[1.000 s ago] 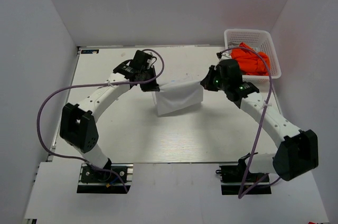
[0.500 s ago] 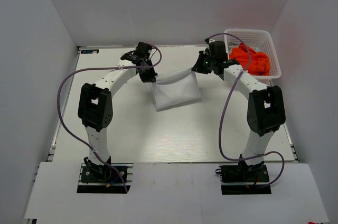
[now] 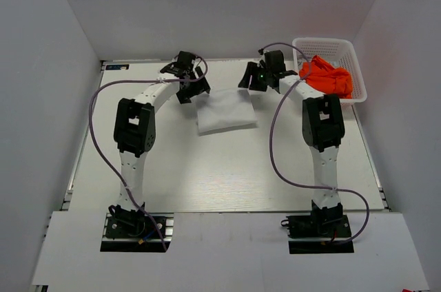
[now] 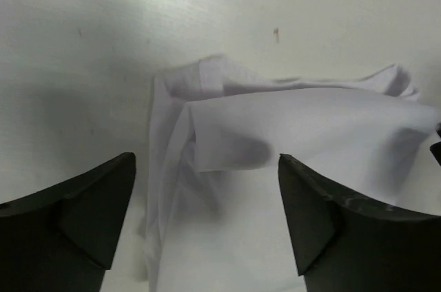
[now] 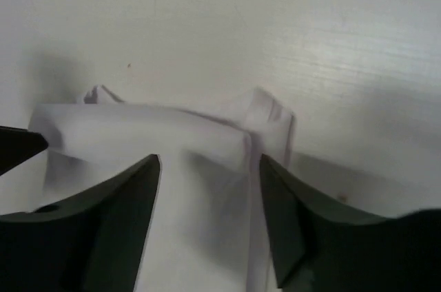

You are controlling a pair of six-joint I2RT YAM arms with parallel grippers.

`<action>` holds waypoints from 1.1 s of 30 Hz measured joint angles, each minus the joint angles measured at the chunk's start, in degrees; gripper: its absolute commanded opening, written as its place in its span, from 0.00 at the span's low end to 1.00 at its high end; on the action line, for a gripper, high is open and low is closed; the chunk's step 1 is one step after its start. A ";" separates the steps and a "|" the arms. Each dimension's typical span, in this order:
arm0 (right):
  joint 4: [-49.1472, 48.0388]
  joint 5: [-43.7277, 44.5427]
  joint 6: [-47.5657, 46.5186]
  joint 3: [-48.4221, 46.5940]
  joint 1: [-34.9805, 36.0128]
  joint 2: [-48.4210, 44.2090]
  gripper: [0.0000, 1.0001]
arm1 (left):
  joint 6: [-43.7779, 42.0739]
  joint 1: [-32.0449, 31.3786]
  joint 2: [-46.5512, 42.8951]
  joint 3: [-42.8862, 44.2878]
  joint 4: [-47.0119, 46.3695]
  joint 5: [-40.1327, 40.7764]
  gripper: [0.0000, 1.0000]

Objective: Fold and stack the t-shirts
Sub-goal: Smooth out wrinkles on the folded tshirt

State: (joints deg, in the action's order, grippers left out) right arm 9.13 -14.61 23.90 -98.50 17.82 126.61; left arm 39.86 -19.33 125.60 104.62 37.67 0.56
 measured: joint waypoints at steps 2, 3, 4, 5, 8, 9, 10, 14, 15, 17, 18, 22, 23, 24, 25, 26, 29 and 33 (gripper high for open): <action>-0.02 -2.58 -1.77 -7.04 -0.44 4.79 0.90 | 0.33 0.55 1.46 3.19 0.11 1.01 1.00; 0.04 -3.04 -1.53 -8.07 -0.50 5.35 0.90 | 0.17 0.90 1.70 4.57 0.04 1.46 1.00; 0.17 -3.69 -2.27 -8.92 -0.52 5.73 0.90 | 0.15 1.09 1.75 5.62 0.20 1.92 1.00; 0.20 -4.11 -2.82 -8.70 -0.57 5.40 0.90 | 0.00 1.20 1.57 6.58 0.11 2.16 1.00; -1.62 -5.20 -3.23 -2.29 -0.48 0.04 0.90 | -0.57 1.36 -0.55 5.49 -2.43 1.81 1.00; -1.70 -5.53 -3.17 0.72 -0.39 -2.73 0.90 | -0.83 1.11 -1.99 3.15 -4.61 0.39 1.00; -2.43 -5.75 -3.04 3.89 -0.20 -5.49 0.90 | -0.92 0.76 -3.74 0.31 -6.56 -1.49 1.00; -7.28 -8.63 -1.84 15.19 0.79 -15.17 0.90 | -1.01 -2.05 -6.73 -6.84 -11.34 -7.08 1.00; -8.39 -9.55 -1.51 17.44 1.05 -16.65 0.90 | -0.98 -2.75 -6.32 -7.19 -12.04 -7.91 1.00; -11.21 -11.30 -0.72 21.57 1.64 -18.29 0.90 | -1.01 -4.13 -4.94 -7.23 -13.73 -9.29 1.00; -12.15 -11.96 -0.24 22.84 1.92 -18.34 0.90 | -1.01 -4.70 -3.89 -6.69 -13.88 -9.55 1.00; -14.67 -14.58 1.18 26.23 2.49 -15.37 0.90 | -0.98 -5.14 1.09 -3.56 -12.94 -8.37 1.00; -14.97 -14.97 1.38 26.49 2.47 -14.10 0.90 | -0.85 -4.81 2.16 -3.43 -12.35 -7.63 1.00; -15.67 -15.23 1.46 26.95 2.45 -12.83 0.90 | -0.68 -4.39 2.89 -3.63 -11.72 -6.54 1.00; -15.80 -15.21 1.44 27.43 2.43 -11.89 0.90 | 0.22 -3.87 3.37 -3.82 -11.85 -6.38 1.00; -15.91 -15.13 1.42 28.02 2.43 -11.13 0.90 | 0.28 -3.50 3.08 -3.82 -11.91 -5.51 1.00; -17.62 -15.45 1.01 28.20 2.43 -10.78 0.90 | 0.81 -2.36 2.91 -4.00 -11.58 -4.72 1.00; -17.09 -14.88 -0.48 27.47 2.86 -10.75 0.90 | 0.17 -1.88 3.13 -1.90 -8.81 -3.82 1.00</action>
State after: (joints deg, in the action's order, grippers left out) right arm -7.97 -29.50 23.42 -71.02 20.69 115.85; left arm 40.03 -21.21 128.73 102.72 28.86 -3.27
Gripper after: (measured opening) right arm 0.902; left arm 0.994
